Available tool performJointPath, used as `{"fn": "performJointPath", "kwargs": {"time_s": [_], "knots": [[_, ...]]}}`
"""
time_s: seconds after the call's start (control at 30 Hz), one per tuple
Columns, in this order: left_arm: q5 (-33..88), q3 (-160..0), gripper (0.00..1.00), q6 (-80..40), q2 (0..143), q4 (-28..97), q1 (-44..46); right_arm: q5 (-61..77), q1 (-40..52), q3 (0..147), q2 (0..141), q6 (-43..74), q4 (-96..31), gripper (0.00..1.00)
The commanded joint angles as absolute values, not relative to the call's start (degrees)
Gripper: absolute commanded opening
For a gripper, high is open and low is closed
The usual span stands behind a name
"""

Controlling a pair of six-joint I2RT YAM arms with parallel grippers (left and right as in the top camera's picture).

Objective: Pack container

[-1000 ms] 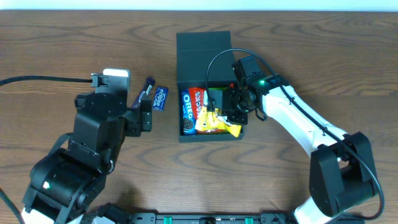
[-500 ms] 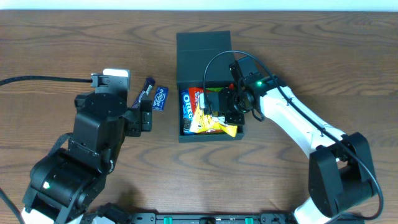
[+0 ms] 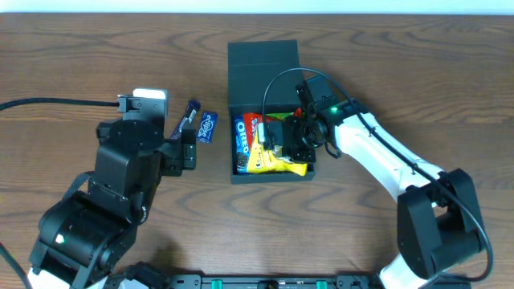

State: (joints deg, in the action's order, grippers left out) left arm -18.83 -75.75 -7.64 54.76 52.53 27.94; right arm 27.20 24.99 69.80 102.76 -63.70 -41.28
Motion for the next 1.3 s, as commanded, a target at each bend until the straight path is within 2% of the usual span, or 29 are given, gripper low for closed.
{"fn": "performJointPath", "kwargs": {"time_s": [0.0, 0.03, 0.1, 0.43, 0.67, 0.77, 0.87, 1.07, 1.27], "knots": [[-19.46, -76.75, 0.95, -7.27, 54.85, 52.71, 27.66, 27.16, 24.95, 69.34, 103.5, -62.65, -40.64, 0.71], [-19.46, -76.75, 0.95, -7.27, 54.85, 52.71, 27.66, 26.96, 24.95, 69.34, 103.46, -61.65, -40.01, 0.76], [-19.46, -76.75, 0.95, -7.27, 54.85, 52.71, 27.66, 27.05, 24.95, 69.38, 102.76, -59.68, -38.79, 0.77], [-19.49, -76.75, 0.95, -7.25, 54.87, 52.71, 27.66, 27.44, 25.15, 70.57, 90.87, -44.27, -31.64, 0.75], [-19.88, -76.69, 0.95, -7.25, 55.92, 52.69, 27.66, 27.42, 25.15, 70.57, 81.52, -39.31, -29.28, 0.75], [-19.94, -76.66, 0.95, -7.18, 57.19, 52.69, 27.66, 27.42, 25.15, 70.57, 78.37, -36.23, -28.86, 0.82], [-19.94, -76.66, 0.95, -5.91, 58.96, 52.69, 27.66, 27.35, 25.04, 70.57, 75.4, -33.15, -28.88, 0.99], [-21.58, -76.66, 0.95, -3.81, 64.1, 52.69, 27.4, 23.59, 23.83, 70.57, 71.4, -25.47, -28.88, 0.99], [-21.06, -76.64, 0.95, -3.81, 70.52, 52.6, 22.04, 22.52, 20.23, 70.57, 70.72, -14.81, -29.47, 0.99]]}}
